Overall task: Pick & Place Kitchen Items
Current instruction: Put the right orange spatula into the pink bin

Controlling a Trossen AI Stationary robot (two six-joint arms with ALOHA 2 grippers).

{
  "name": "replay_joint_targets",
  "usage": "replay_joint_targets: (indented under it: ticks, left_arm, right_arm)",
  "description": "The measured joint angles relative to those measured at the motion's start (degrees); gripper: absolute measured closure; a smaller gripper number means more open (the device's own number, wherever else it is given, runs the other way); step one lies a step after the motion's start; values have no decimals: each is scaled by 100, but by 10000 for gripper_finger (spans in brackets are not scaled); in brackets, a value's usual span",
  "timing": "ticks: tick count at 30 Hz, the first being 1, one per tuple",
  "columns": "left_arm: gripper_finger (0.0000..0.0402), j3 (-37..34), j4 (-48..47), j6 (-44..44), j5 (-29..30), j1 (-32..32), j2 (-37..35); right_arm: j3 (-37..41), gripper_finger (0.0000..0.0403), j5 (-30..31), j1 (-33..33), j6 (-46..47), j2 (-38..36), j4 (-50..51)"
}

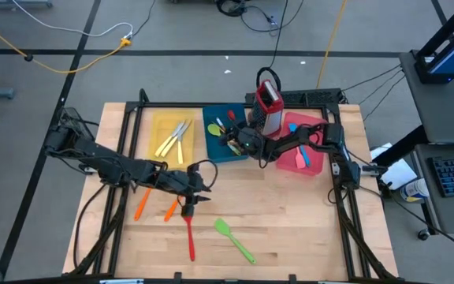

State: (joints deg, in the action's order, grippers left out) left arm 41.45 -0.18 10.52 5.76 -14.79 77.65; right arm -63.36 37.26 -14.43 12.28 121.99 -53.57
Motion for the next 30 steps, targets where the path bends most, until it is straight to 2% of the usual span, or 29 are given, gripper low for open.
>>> replay_joint_targets:
  ticks: [8, 16, 24, 30]
  left_arm:
    - [261, 0, -1465, 1365, 114, -68, 0]
    - [261, 0, -2865, 2868, 1381, -321, 0]
    - [261, -1, -3579, 4519, 1782, -890, 0]
    - [261, -2, -3552, 5250, 2364, -1508, 337]
  right_arm:
    - [0, 287, -2, 359, -794, -247, -322]
    - [0, 287, -6, 892, -1192, -548, -321]
    - [0, 287, -4, 1385, -1635, -646, -234]
    - [2, 287, -7, 1679, -1625, -646, -14]
